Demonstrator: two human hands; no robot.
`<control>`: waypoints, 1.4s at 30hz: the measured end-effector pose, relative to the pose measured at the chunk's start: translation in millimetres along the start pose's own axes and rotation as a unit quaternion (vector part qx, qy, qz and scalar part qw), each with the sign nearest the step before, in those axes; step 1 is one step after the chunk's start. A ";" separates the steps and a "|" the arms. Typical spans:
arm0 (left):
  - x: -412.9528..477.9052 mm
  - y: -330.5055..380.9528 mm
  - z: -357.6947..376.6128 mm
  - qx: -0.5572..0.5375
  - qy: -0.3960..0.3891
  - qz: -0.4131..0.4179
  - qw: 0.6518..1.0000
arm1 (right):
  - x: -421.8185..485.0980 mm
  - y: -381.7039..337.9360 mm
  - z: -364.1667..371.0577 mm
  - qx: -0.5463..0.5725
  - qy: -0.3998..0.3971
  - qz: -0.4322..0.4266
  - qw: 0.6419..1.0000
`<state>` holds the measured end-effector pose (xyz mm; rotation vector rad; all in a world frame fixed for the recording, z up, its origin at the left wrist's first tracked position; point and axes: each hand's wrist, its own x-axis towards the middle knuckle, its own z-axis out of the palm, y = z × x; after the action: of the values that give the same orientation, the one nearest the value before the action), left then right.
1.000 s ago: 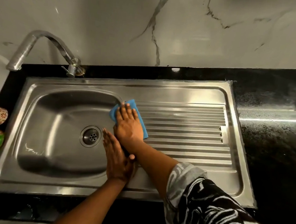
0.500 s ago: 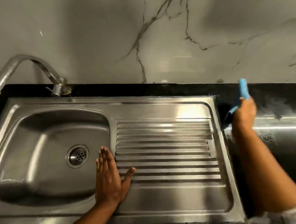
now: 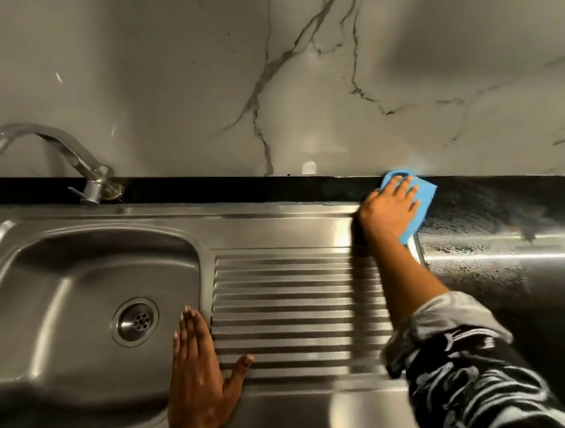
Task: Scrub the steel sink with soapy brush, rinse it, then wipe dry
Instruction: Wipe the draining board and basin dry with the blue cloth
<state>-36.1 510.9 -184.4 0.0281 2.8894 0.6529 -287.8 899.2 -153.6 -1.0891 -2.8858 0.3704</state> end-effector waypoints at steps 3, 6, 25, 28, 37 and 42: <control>1.5 -0.2 -0.5 0.000 -0.008 -0.005 1.000 | -50.0 -68.0 24.4 0.016 -0.012 -0.036 0.999; -0.3 1.2 -1.4 0.002 0.003 -0.002 1.000 | -96.4 -113.6 45.3 0.041 -0.041 -0.138 0.989; -4.1 12.2 -16.1 -0.029 0.010 -0.003 1.000 | -129.8 -47.2 -104.3 0.656 -0.198 0.165 0.709; -4.1 13.6 -17.2 -0.031 0.015 0.003 0.999 | -88.4 10.4 -116.2 0.568 -0.039 0.089 0.817; -3.9 11.3 -14.6 -0.031 0.023 0.010 0.999 | -81.2 -71.2 34.6 0.054 -0.005 -0.090 0.994; -2.6 12.3 -13.7 -0.023 0.028 0.011 0.999 | -127.0 -158.1 57.9 0.032 -0.014 -0.130 0.991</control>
<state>-36.3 516.1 -166.6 0.0360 2.9294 0.7360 -301.1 689.2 -166.4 -0.6904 -2.9653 0.4648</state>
